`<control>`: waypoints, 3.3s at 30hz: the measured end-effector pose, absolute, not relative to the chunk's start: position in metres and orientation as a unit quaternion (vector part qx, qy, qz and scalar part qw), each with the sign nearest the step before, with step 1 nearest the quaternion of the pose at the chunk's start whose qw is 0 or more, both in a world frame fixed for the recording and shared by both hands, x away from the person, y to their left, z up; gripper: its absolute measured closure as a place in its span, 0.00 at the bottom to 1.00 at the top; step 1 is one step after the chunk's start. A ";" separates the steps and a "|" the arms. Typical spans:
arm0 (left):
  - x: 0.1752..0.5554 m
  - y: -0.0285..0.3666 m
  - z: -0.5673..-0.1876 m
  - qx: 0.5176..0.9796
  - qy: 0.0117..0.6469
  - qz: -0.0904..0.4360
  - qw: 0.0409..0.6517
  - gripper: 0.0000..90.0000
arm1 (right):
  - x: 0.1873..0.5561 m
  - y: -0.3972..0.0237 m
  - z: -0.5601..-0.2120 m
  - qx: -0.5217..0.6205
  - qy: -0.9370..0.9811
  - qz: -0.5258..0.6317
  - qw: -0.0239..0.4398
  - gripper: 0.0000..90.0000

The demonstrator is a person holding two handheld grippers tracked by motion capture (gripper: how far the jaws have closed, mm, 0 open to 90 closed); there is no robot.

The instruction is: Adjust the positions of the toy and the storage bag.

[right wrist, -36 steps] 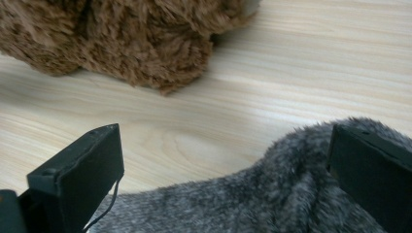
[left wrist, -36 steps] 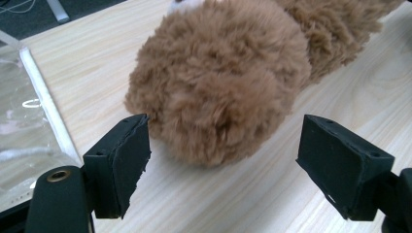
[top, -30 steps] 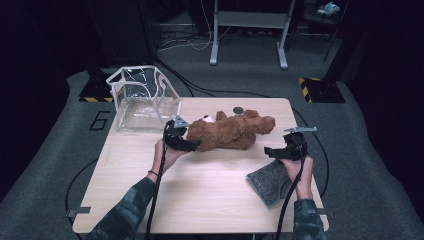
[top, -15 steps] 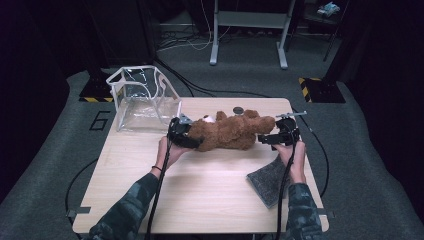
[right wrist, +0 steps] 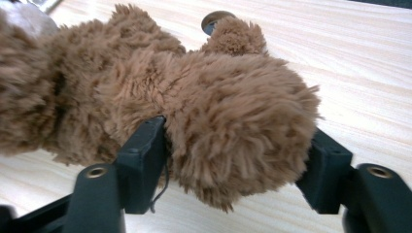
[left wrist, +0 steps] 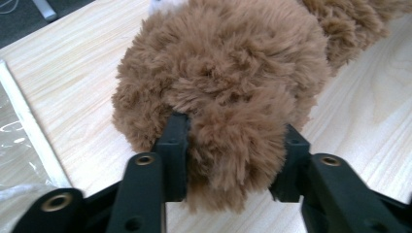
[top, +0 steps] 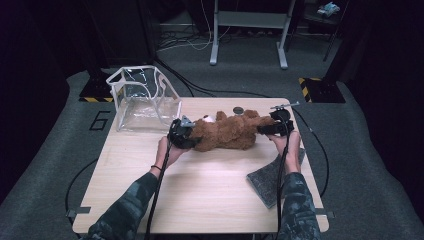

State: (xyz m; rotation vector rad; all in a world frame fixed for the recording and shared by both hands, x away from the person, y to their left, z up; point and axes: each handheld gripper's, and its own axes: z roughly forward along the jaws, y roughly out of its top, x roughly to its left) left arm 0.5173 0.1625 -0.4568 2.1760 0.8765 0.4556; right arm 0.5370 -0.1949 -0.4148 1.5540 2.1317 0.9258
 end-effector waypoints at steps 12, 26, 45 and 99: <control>0.515 0.160 -0.457 0.850 0.327 0.197 0.364 0.83 | 0.539 -0.190 -0.419 0.541 0.753 0.330 0.176 0.75; 0.505 0.170 -0.433 0.817 0.307 0.257 0.414 0.86 | 0.509 -0.181 -0.381 0.496 0.743 0.364 0.264 0.79; 0.517 0.179 -0.415 0.819 0.307 0.237 0.422 0.86 | 0.459 -0.162 -0.341 0.470 0.741 0.366 0.309 0.79; 0.469 0.114 -0.412 0.867 0.227 0.142 0.420 0.45 | 0.400 -0.136 -0.417 0.492 0.769 0.356 0.200 0.68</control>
